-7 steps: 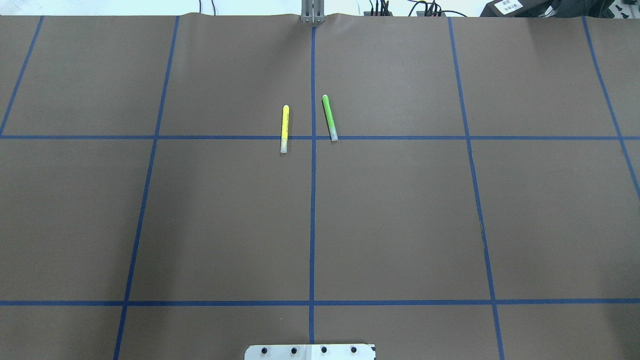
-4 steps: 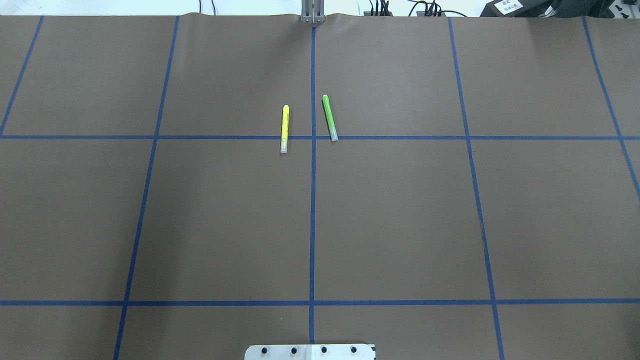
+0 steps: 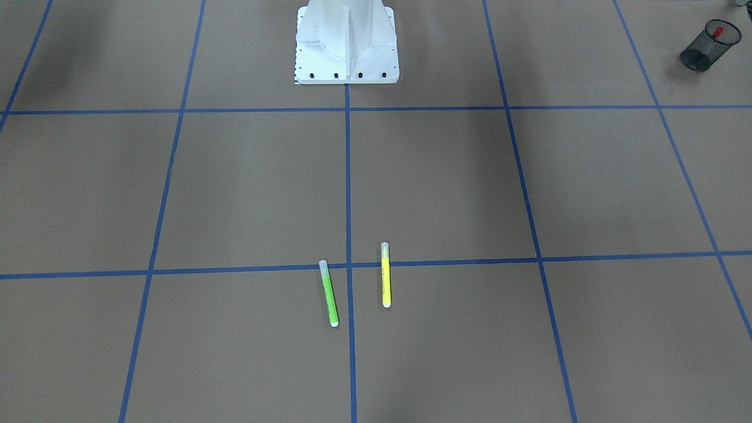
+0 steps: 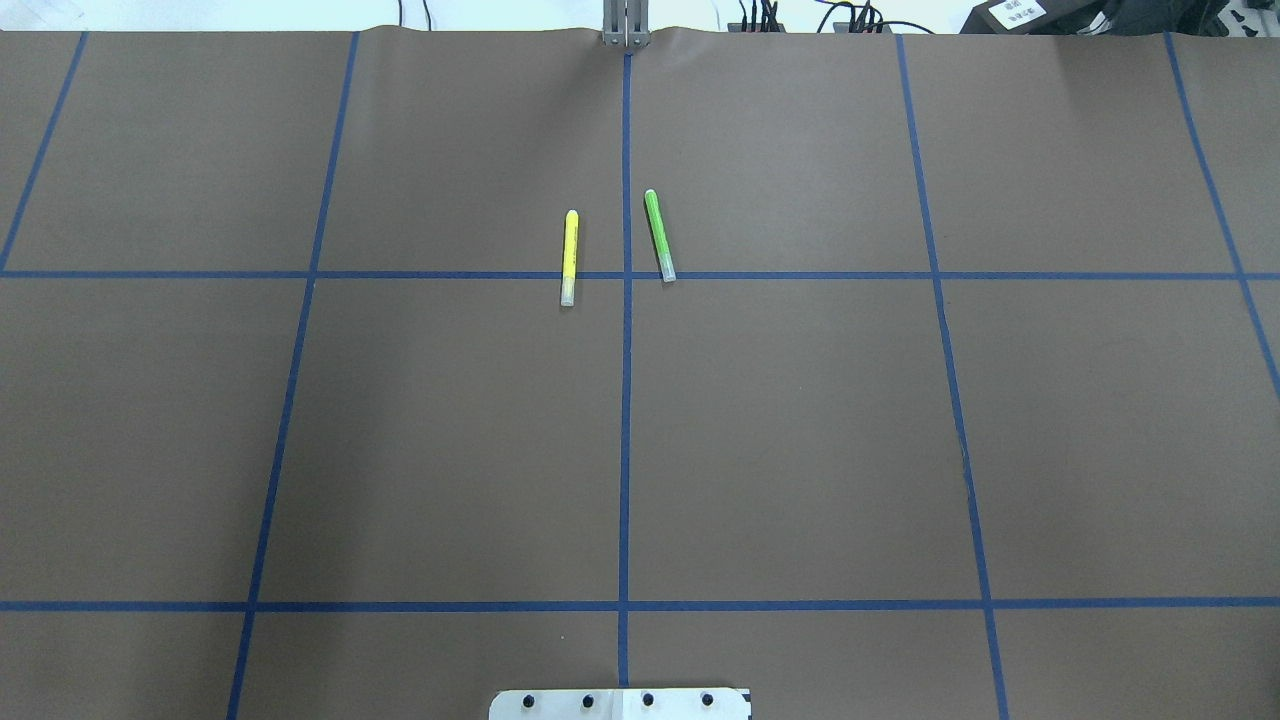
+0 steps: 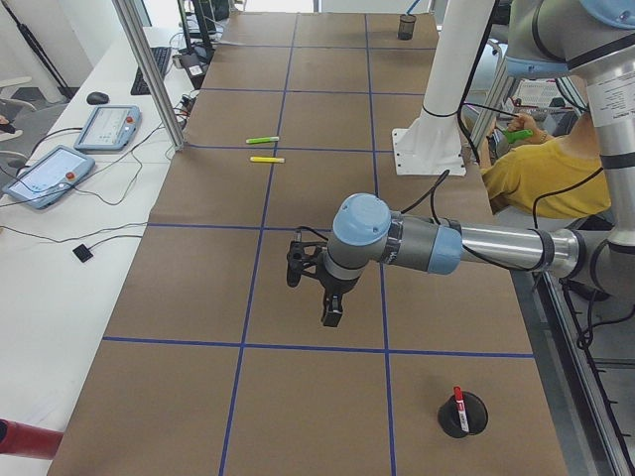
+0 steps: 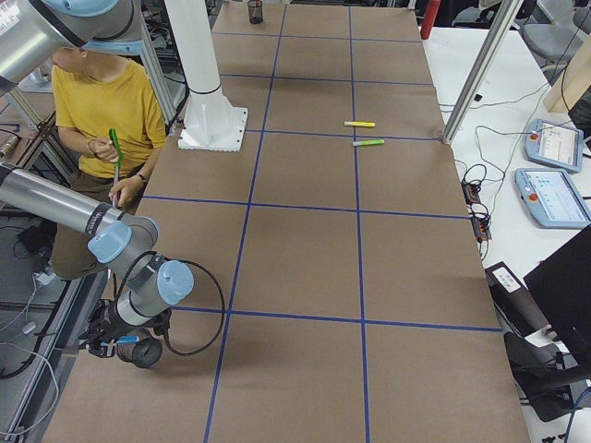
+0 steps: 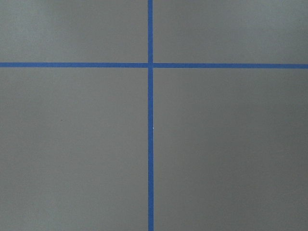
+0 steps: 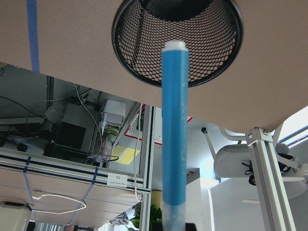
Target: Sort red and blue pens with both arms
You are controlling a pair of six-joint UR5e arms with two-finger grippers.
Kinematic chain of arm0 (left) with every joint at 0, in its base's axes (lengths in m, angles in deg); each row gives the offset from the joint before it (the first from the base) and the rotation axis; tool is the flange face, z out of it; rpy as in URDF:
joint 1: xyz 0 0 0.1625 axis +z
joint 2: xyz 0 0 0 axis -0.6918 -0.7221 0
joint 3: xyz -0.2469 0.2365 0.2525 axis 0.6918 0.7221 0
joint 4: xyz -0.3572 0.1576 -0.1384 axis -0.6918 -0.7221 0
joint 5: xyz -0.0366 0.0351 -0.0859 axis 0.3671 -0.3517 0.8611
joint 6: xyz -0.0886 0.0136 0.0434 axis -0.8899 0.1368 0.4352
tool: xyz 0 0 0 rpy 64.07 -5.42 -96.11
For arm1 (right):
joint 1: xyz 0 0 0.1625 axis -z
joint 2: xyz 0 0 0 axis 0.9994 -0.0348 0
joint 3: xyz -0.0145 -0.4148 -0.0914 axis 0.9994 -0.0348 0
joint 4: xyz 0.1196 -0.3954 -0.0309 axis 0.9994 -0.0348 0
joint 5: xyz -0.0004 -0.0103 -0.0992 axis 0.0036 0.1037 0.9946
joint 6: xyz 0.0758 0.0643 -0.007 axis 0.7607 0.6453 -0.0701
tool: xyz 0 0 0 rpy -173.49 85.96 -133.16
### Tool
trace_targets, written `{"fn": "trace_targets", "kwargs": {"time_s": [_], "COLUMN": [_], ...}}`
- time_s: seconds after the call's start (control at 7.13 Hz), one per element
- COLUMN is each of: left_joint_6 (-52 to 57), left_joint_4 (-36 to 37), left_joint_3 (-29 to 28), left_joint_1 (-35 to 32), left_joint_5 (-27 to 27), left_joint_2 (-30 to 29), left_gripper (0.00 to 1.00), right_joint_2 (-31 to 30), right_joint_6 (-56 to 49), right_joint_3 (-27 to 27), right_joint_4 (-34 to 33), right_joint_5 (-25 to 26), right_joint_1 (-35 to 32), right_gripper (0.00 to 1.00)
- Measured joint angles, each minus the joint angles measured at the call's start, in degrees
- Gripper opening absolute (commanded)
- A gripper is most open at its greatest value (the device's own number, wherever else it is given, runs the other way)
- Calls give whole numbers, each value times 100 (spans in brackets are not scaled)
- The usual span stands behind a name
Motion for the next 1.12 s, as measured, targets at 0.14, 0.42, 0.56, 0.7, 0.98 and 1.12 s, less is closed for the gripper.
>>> {"fn": "trace_targets", "kwargs": {"time_s": [0.14,0.42,0.56,0.7,0.98,1.12], "left_joint_6": [0,0,0,0,0,0], "left_joint_4": [2,2,2,4,5,2], "left_joint_3": [0,-5,-5,-6,-6,-6], "left_joint_1": [0,5,5,6,6,6], "left_joint_5": [0,0,0,0,0,0], "left_joint_2": [0,4,4,5,1,2], "left_gripper": [100,100,100,100,100,100], "right_joint_2": [-1,-1,-1,-1,-1,-1], "right_joint_6": [-3,-14,-29,-47,-89,-99], "right_joint_3": [-38,-152,-181,-204,-229,-232], "right_joint_4": [64,215,241,249,253,254], "right_joint_5": [-19,-35,-38,-39,-39,-42], "right_joint_1": [0,0,1,1,1,0], "right_gripper": [0,0,0,1,47,59]}}
